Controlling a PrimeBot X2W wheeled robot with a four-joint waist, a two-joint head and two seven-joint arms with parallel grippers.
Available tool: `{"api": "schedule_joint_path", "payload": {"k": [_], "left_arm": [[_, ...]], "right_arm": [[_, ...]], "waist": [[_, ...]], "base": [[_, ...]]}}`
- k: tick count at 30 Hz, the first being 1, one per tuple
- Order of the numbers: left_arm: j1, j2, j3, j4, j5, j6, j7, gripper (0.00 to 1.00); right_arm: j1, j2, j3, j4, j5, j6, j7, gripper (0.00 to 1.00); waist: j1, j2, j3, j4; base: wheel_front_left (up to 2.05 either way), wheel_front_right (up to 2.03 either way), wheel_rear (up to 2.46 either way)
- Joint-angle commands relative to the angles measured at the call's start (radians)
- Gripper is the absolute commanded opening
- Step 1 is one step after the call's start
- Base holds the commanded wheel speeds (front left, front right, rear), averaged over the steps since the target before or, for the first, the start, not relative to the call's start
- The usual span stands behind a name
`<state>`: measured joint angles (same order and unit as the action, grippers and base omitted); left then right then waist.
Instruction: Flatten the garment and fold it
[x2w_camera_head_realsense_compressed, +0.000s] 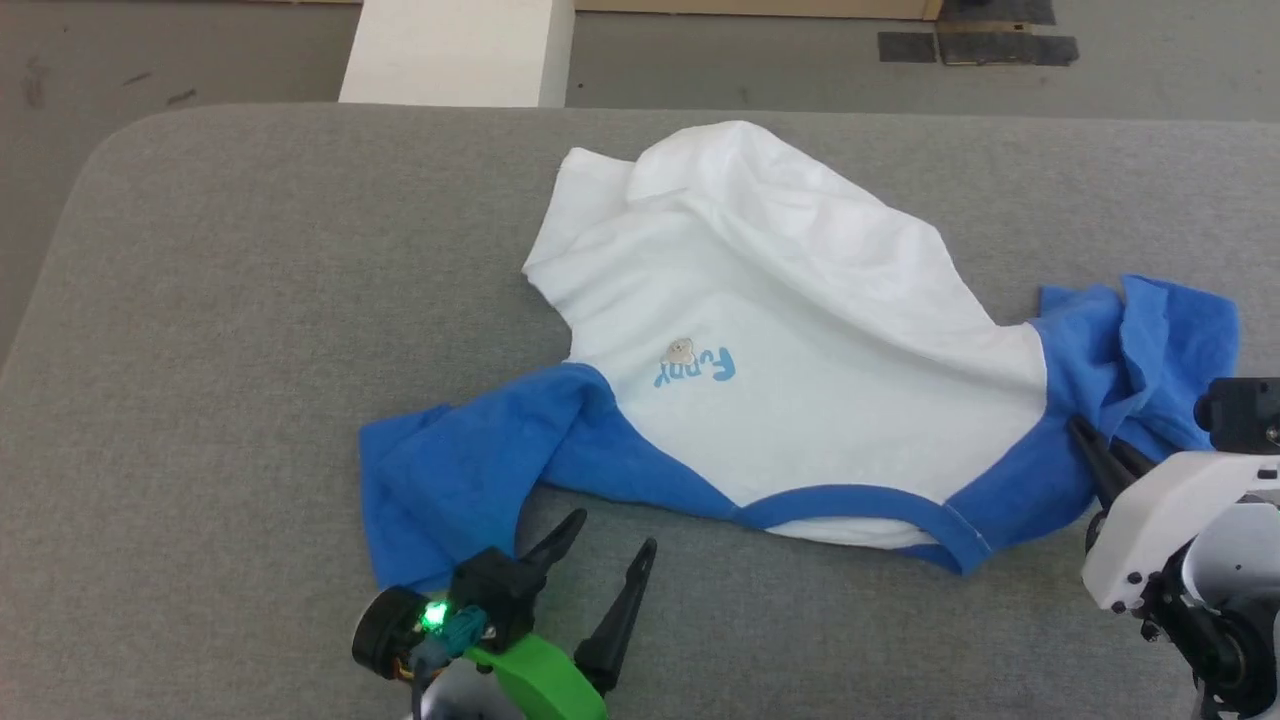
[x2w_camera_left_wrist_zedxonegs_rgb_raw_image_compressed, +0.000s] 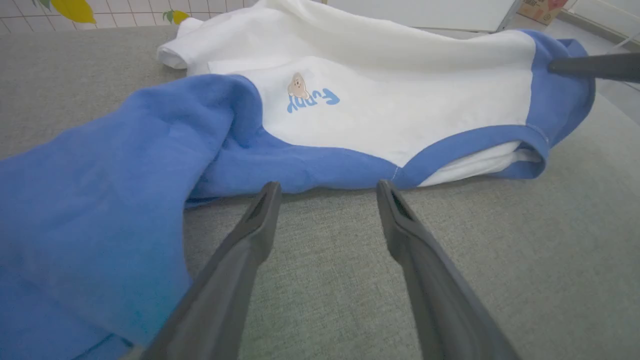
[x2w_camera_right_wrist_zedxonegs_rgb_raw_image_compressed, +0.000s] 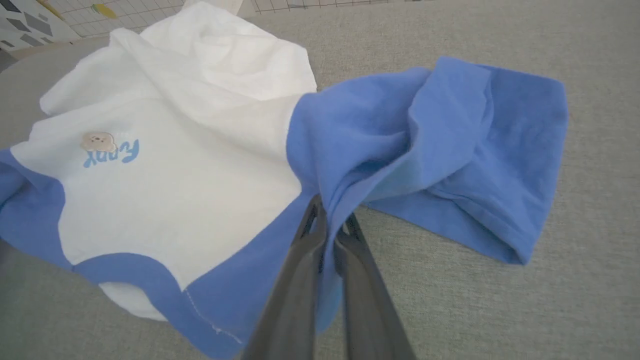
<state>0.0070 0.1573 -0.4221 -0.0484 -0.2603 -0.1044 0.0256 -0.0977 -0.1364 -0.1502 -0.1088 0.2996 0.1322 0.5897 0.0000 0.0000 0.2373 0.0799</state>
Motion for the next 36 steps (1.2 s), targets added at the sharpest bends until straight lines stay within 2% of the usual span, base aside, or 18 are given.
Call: {"api": "schedule_joint_path", "payload": {"k": [1,9,16,22,25,26,27,31,36], "left_arm": [[-0.025,0.025,-0.009,-0.001,0.023,-0.006,0.028,1.00],[-0.162,0.098,-0.073,-0.021,0.046,-0.019,0.202,1.00],[-0.334,0.175,-0.257,0.052,0.043,-0.026,0.331,1.00],[-0.435,0.192,-0.321,0.157,0.035,-0.026,0.321,1.00],[-0.458,0.179,-0.325,0.227,0.024,-0.026,0.287,1.00],[-0.462,0.174,-0.326,0.246,0.018,-0.026,0.273,0.29],[-0.462,0.168,-0.328,0.271,0.003,-0.026,0.258,0.00],[-0.459,0.143,-0.295,0.311,-0.044,-0.018,0.157,0.00],[-0.427,0.103,-0.200,0.267,-0.140,0.013,0.013,0.00]], "right_arm": [[0.011,0.010,-0.004,-0.008,-0.007,-0.002,-0.009,0.00],[0.019,0.041,0.016,-0.003,-0.002,-0.002,-0.020,0.00],[-0.004,0.047,0.044,-0.004,-0.001,-0.002,-0.028,0.00],[-0.024,0.046,0.070,-0.003,0.008,-0.002,-0.038,0.00],[-0.029,0.045,0.078,0.000,0.014,-0.002,-0.045,0.00],[-0.030,0.045,0.080,0.001,0.015,-0.002,-0.047,0.00],[-0.031,0.046,0.082,0.003,0.017,-0.002,-0.051,0.00],[-0.027,0.052,0.079,0.010,0.027,-0.002,-0.069,0.00],[-0.006,0.062,0.064,0.008,0.049,-0.002,-0.092,0.00]], "waist": [[0.0000,0.0000,-0.006,-0.016],[0.0000,0.0000,-0.003,-0.025],[0.0000,0.0000,0.032,-0.030],[0.0000,0.0000,0.070,-0.042],[0.0000,0.0000,0.083,-0.050],[0.0000,0.0000,0.086,-0.052],[0.0000,0.0000,0.089,-0.055],[0.0000,0.0000,0.082,-0.061],[0.0000,0.0000,0.041,-0.059]], "base": [[0.00,0.00,0.00],[0.00,0.00,0.00],[0.00,0.00,0.00],[0.00,0.00,0.00],[0.00,0.00,0.00],[0.00,0.00,0.00],[0.00,0.00,0.00],[0.00,0.00,0.00],[0.00,0.00,0.00]]}}
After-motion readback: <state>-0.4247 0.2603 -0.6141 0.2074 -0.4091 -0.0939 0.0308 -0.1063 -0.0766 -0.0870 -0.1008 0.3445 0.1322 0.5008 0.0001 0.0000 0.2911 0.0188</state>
